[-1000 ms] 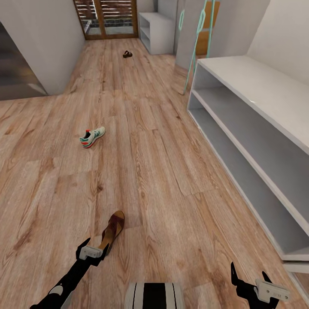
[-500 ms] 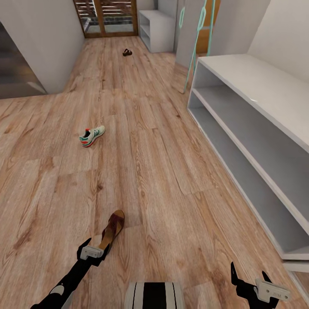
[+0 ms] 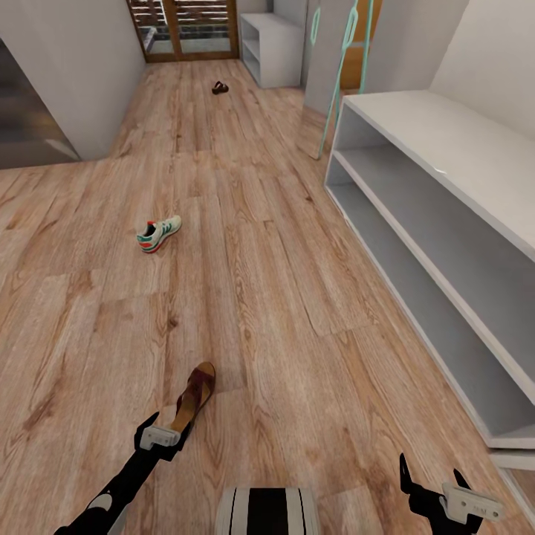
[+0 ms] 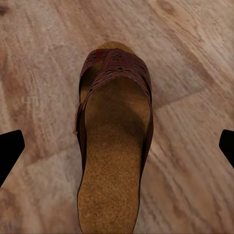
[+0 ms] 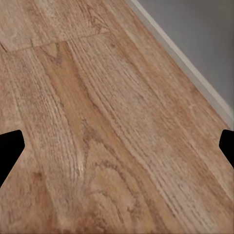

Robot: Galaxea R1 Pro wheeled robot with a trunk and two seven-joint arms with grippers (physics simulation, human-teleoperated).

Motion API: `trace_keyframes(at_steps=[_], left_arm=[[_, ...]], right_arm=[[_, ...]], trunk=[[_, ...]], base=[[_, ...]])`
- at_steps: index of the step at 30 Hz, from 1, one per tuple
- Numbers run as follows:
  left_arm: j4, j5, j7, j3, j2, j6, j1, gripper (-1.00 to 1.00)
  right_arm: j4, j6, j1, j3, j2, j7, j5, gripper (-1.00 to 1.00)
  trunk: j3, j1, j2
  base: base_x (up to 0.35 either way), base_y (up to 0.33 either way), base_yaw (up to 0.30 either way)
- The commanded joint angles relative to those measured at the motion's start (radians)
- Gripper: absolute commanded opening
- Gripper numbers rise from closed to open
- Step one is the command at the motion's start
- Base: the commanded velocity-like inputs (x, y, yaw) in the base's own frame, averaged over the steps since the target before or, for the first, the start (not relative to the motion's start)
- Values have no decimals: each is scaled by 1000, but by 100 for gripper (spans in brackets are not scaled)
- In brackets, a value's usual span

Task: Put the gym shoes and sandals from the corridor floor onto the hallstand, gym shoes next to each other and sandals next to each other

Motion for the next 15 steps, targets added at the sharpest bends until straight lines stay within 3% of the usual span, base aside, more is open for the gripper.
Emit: trace_keyframes(at_steps=[1,15], left_arm=[[0,0,0,0,0,0,0,100],[5,4,1,2,6,1,-28,100]], right_arm=[[0,0,0,0,0,0,0,100],[0,0,-1,0,0,-1,-1,100]], trunk=[[-1,0,0],[-12,0,0]], base=[[0,0,0],[0,0,0]])
